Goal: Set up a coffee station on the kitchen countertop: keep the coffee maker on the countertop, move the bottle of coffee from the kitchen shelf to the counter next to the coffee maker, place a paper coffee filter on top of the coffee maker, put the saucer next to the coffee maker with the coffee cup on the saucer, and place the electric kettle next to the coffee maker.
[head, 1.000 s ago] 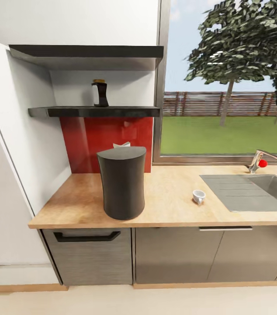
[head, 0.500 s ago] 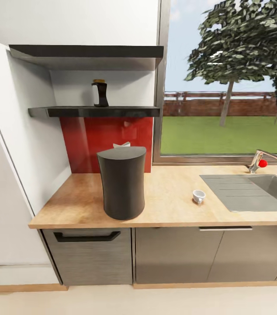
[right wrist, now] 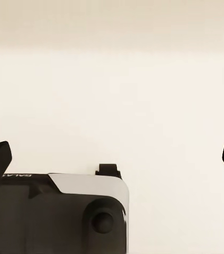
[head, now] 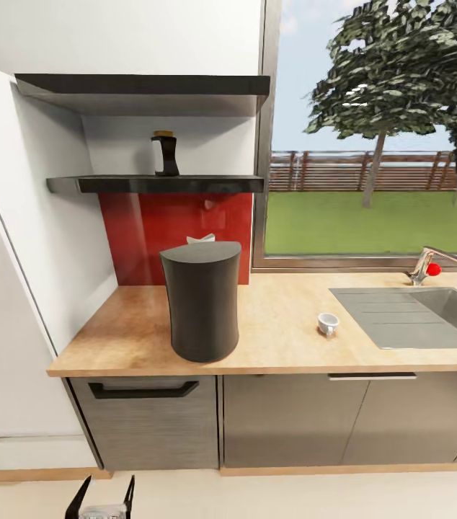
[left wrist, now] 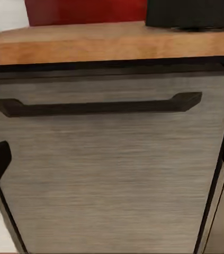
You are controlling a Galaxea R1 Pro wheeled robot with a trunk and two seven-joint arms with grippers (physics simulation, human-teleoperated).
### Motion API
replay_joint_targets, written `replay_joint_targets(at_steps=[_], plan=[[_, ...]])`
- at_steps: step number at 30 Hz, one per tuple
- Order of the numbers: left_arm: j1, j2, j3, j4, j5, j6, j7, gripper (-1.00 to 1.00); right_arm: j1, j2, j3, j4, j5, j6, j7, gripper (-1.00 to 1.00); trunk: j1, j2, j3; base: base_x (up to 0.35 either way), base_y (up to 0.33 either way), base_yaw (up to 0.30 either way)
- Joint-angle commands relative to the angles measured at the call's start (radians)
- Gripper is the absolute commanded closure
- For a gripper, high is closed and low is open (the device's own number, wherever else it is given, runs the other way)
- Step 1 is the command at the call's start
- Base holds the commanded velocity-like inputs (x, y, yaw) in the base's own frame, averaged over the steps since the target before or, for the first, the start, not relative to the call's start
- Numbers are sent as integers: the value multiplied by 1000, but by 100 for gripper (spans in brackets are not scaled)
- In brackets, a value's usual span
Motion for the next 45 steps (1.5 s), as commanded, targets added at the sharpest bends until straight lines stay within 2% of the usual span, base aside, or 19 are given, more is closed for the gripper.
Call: replay_joint_targets(at_steps=[1, 5, 8, 11, 13, 14, 19, 20, 24, 25, 26, 29, 33, 36, 39, 43, 45], plan=[[0, -4, -2, -31, 0, -17, 5, -100, 0, 0, 2, 2, 1, -3, -4, -100, 0, -1, -1, 0, 0, 0], [-1, -23, -3, -131, 0, -35, 5, -100, 0, 0, 2, 3, 1, -3, -4, -100, 0, -1, -1, 0, 0, 0], [-11, -54, -5, -207, -1, -40, 3, -100, 0, 0, 2, 3, 2, -3, -4, -100, 0, -1, -1, 0, 0, 0], [-55, -86, -5, -283, -2, -41, 2, -100, 0, 0, 2, 4, 3, -3, -4, -100, 0, -1, -1, 0, 0, 0], [-101, -100, -6, -333, -1, -40, 2, -100, 0, 0, 2, 4, 3, -4, -4, -100, 0, -1, -1, 0, 0, 0], [-146, -116, -6, -357, -1, -40, 2, -100, 0, -1, 2, 4, 3, -4, -4, -100, 0, -1, -1, 0, 0, 0], [-243, -143, -6, -385, -1, -40, 2, -100, 0, -1, 2, 4, 3, -4, -5, -100, 0, -1, -1, 0, 0, 0], [-307, -163, -7, -423, -1, -37, 3, -100, 0, -1, 1, 4, 3, -4, -5, -100, 0, -1, -1, 0, 0, 0], [-374, -174, -7, -442, 0, -29, 9, -100, 0, -1, 2, 4, 3, -4, -6, -100, 0, -1, -1, 0, 0, 0], [-427, -183, -8, -447, -2, -14, 37, -100, 0, -1, 2, 4, 3, -4, -6, -100, 0, -1, -1, 0, 0, 0], [-462, -188, -10, -451, -5, 16, 59, -100, 0, -1, 2, 4, 3, -4, -6, -100, 0, -1, -1, 0, 0, 0], [-517, -195, -25, -464, -6, 87, 79, -100, 0, -1, 2, 4, 3, -4, -6, -100, 0, -1, -1, 0, 0, 0], [-601, -200, -79, -504, -8, 200, 96, -100, 0, -1, 2, 4, 3, -4, -6, -100, 0, -1, -1, 0, 0, 0], [-638, -200, -113, -544, -9, 287, 125, -100, 0, -1, 2, 4, 3, -4, -5, -100, 0, -1, -1, 0, 0, 0], [-699, -199, -140, -598, -9, 433, 159, -100, 0, -1, 2, 4, 3, -4, -6, -100, 0, -1, -1, 0, 0, 0], [-805, -195, -143, -607, -11, 574, 167, -100, 1, -1, 2, 4, 3, -4, -5, -100, 0, -1, -1, 0, 0, 0], [-870, -192, -141, -604, -9, 679, 169, -100, 1, -1, 2, 4, 3, -4, -5, -100, 0, -1, -1, 0, 0, 0]])
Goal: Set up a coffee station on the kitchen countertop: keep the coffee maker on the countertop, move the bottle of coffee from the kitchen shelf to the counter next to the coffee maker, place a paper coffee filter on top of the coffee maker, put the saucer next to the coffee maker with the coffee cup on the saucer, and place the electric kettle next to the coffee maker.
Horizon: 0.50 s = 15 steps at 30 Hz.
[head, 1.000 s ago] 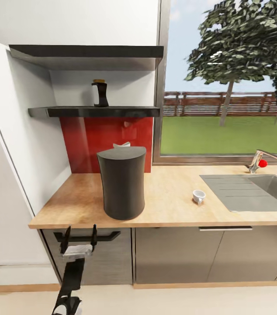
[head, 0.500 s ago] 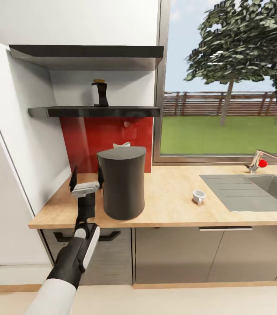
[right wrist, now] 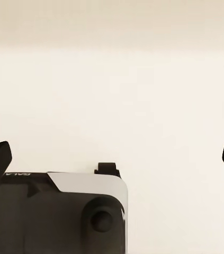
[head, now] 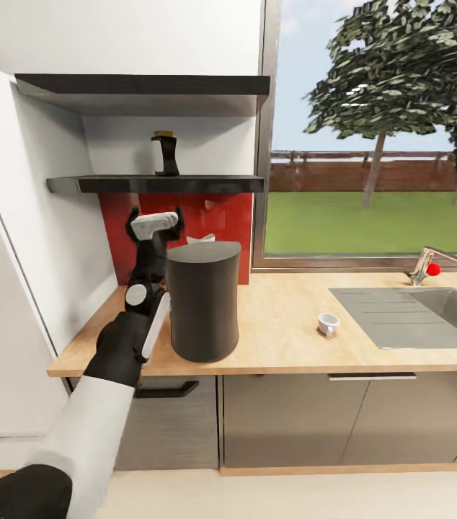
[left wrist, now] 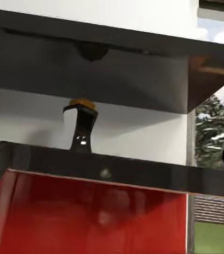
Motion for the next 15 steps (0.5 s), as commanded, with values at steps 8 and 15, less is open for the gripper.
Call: replay_joint_targets(at_steps=[8, 15], plan=[[-237, 9, -1, 56, -6, 391, 4, -100, 0, 0, 2, 2, 3, -3, -3, -100, 0, -1, -1, 0, 0, 0], [-454, 9, -1, 274, -6, 480, 5, -100, 3, -21, 2, 2, 4, -1, -5, -100, 0, -1, -1, 0, 0, 0]])
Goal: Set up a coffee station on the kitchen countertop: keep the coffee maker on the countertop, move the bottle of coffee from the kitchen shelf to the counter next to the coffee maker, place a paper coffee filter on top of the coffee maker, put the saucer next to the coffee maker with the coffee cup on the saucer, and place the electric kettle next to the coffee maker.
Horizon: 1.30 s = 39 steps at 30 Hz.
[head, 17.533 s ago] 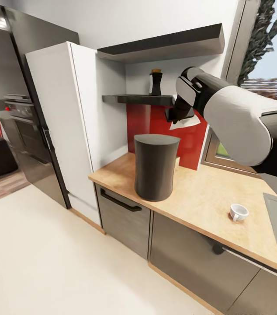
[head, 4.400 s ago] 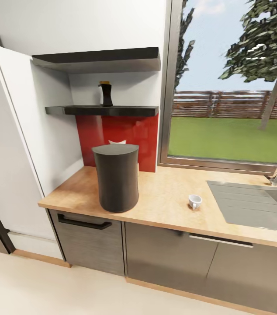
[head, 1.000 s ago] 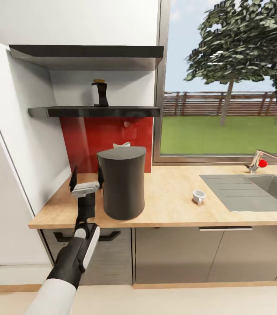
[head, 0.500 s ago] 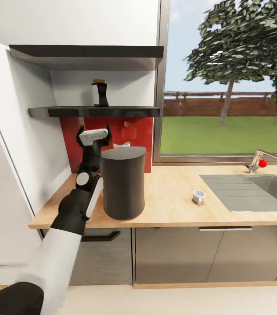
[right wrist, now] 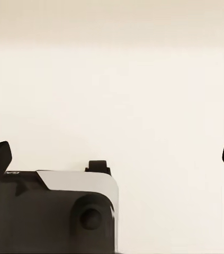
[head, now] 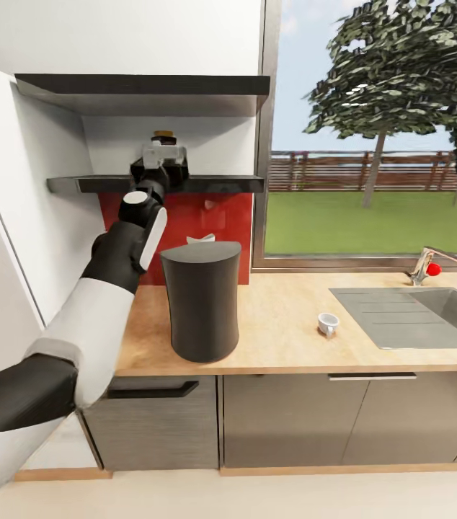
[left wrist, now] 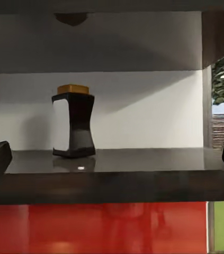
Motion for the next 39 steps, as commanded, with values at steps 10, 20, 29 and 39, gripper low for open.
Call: replay_joint_targets(at_steps=[10, 20, 29, 39], plan=[[-254, 1, -7, 351, -2, 63, 78, -100, 86, -31, 4, 0, 3, 1, -7, -100, 0, -1, -1, 0, 0, 0], [-298, 2, -6, 426, 2, 57, 60, -100, 90, -29, 5, -1, 3, 3, -5, -100, 0, -1, -1, 0, 0, 0], [-287, 36, -2, 398, 6, 59, 58, -100, 90, -31, 2, 0, 1, 1, -9, -100, 0, -1, -1, 5, 0, 0], [-285, 39, 2, 392, 11, 63, 64, -100, 90, -31, 1, 1, 0, 3, -10, -100, 0, -1, -1, 267, 0, 0]])
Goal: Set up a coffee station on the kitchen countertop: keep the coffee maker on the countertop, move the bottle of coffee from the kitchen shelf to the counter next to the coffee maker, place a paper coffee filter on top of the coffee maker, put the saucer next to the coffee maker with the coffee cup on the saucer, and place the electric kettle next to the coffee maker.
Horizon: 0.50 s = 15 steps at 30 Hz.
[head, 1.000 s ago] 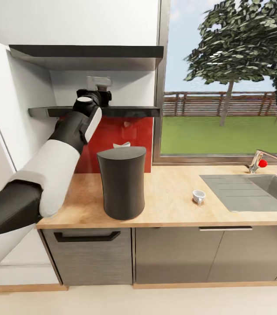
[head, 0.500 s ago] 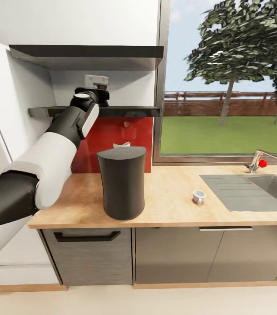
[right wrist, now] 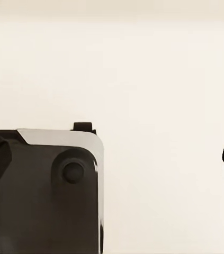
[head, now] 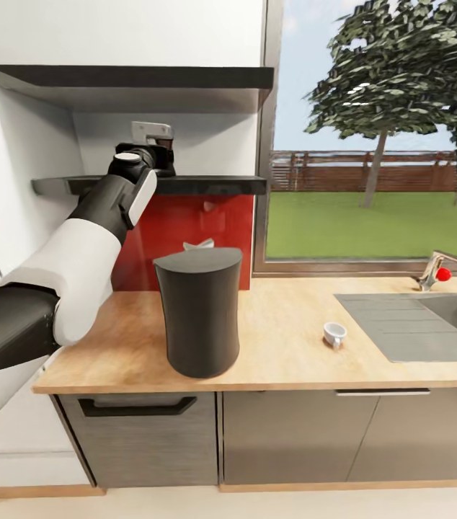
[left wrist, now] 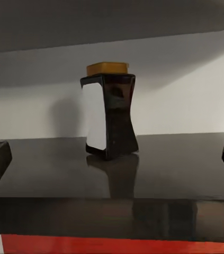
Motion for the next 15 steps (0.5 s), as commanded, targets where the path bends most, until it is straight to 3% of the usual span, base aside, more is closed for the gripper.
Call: replay_joint_targets(at_steps=[1, 7, 15], plan=[[0, 1, -5, -1, 1, 7, 5, -100, 0, 0, 2, 1, 2, -3, -3, -100, 1, -1, -1, 334, 0, 0], [0, 1, -6, -1, 2, 8, 0, -100, 1, -1, 2, 1, 2, -3, -3, -100, 1, -1, -1, 325, 30, 0], [0, 1, -6, -2, -1, 8, 7, -100, 4, 0, 2, 1, 2, -3, -3, -100, 1, -1, -1, 105, 7, 0]])
